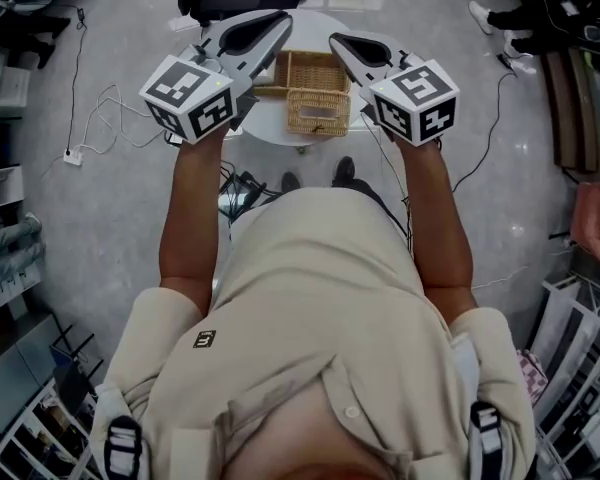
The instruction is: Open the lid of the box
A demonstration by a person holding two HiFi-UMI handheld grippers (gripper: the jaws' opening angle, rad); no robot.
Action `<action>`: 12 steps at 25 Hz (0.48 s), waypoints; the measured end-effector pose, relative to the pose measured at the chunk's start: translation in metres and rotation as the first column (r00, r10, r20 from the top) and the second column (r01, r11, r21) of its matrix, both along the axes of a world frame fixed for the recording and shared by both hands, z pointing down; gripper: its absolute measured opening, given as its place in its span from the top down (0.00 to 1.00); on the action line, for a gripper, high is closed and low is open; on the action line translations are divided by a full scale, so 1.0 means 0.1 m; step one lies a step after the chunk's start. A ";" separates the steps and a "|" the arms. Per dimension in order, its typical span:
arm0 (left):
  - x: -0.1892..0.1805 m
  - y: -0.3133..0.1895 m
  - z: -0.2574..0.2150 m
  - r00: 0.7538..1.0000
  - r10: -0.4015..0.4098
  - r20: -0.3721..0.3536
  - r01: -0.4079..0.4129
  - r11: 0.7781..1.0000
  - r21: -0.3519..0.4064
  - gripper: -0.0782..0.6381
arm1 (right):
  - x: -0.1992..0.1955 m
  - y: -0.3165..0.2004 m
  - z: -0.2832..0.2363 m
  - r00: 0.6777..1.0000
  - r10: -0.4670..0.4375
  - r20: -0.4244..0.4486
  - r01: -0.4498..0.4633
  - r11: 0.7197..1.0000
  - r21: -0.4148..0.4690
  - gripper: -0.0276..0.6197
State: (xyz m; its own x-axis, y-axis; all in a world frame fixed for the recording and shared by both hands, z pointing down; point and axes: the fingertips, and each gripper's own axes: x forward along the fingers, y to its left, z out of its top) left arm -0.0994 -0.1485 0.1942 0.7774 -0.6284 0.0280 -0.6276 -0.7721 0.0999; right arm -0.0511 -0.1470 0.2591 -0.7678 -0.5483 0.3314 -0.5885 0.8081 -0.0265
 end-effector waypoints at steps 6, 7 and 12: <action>-0.04 -0.03 -0.44 0.997 -0.008 -0.081 0.014 0.997 0.073 0.85 | -0.09 -0.01 -0.64 0.999 -0.033 0.035 0.028 0.992 0.126 0.97; -0.05 -0.02 -0.49 0.996 -0.012 -0.086 0.018 0.997 0.075 0.85 | -0.11 -0.01 -0.70 0.999 -0.036 0.035 0.031 0.990 0.139 0.97; -0.09 -0.01 -0.69 0.997 -0.030 -0.075 0.038 0.994 0.101 0.85 | -0.15 0.00 -0.91 0.999 -0.035 0.026 0.029 0.983 0.183 0.97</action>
